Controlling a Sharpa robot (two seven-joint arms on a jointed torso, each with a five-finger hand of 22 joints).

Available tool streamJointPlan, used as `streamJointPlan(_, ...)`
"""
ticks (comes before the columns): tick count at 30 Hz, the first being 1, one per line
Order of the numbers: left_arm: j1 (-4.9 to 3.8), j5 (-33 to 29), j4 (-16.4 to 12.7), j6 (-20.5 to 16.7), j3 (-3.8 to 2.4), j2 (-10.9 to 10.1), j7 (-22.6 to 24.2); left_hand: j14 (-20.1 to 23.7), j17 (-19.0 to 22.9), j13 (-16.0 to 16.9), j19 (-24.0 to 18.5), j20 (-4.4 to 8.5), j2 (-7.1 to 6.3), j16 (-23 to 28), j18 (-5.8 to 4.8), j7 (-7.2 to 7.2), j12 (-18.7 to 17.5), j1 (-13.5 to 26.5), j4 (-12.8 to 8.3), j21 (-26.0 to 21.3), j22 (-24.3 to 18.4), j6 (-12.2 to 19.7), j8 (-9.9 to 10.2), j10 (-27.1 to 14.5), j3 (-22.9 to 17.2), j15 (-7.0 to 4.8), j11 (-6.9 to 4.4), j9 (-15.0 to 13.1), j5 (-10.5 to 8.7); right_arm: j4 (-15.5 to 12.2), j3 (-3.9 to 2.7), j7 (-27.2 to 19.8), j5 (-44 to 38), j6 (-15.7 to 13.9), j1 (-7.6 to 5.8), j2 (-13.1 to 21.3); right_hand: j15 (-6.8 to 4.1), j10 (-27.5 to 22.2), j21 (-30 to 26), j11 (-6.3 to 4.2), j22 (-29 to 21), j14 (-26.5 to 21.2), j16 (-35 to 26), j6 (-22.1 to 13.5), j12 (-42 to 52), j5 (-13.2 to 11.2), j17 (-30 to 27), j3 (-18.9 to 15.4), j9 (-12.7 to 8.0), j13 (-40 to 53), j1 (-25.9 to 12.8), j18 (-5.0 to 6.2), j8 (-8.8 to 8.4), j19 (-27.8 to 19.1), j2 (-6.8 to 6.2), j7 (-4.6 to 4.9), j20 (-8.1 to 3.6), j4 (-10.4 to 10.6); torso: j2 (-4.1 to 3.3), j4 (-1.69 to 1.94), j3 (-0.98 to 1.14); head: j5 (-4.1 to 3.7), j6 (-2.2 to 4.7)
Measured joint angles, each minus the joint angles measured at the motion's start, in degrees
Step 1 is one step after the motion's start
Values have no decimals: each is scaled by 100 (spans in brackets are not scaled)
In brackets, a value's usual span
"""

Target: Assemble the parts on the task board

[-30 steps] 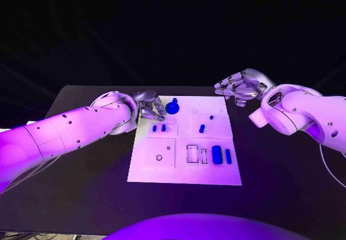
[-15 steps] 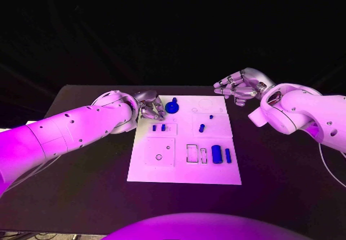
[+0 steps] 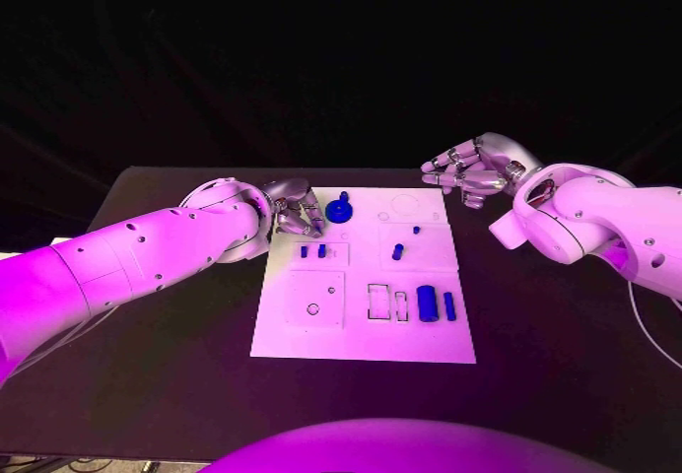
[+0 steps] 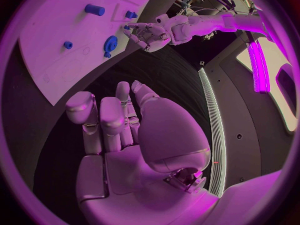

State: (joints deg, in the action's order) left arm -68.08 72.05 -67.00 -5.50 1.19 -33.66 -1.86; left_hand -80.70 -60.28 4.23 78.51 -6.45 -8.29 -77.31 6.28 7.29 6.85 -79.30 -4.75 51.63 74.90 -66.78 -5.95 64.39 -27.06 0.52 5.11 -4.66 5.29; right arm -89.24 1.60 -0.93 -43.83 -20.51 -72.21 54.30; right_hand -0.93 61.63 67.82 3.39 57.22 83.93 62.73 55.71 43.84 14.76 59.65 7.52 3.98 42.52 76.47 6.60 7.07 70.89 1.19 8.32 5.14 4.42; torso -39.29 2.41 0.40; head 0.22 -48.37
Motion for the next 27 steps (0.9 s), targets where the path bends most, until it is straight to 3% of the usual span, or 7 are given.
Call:
streamJointPlan(13,-1,3,3,11,-1,-1,-15,0,26,-23,0,0,0,0,0,23,0,0,-19,0,0,-11,0,-5,-19,0,2,7,-21,-1,0,0,0,0,0,0,0,1,0,1,0,0,0,0,0,0,0,0,0,0,0,0,0,0,0,0,0,0,-1,1,2,3,3)
streamJointPlan(20,0,-2,11,6,0,3,-25,76,280,-52,-84,-21,-77,101,-1,151,-70,77,-33,-330,0,345,200,-329,-33,76,102,95,-21,-1,0,0,0,0,0,0,0,1,0,1,0,0,0,0,0,0,0,0,0,0,0,0,0,0,0,0,0,0,1,4,3,-1,3)
streamJointPlan(23,1,-5,13,1,0,3,-29,132,418,-51,-135,-41,-100,170,87,160,-97,54,-9,-513,-3,456,221,-439,-6,86,121,96,-21,-1,0,0,0,0,0,0,0,1,0,1,0,0,0,0,0,0,0,0,0,0,0,0,0,0,0,0,0,0,1,4,2,-2,-2)
streamJointPlan(27,1,-6,14,-4,0,-1,-32,346,848,-51,-392,-63,-123,415,183,202,-123,31,-18,-1162,-238,498,221,-626,112,101,142,95,-21,1,0,0,0,0,0,0,0,1,0,1,0,0,0,0,0,0,0,0,0,0,0,0,0,0,0,0,0,0,1,4,2,-2,-14)
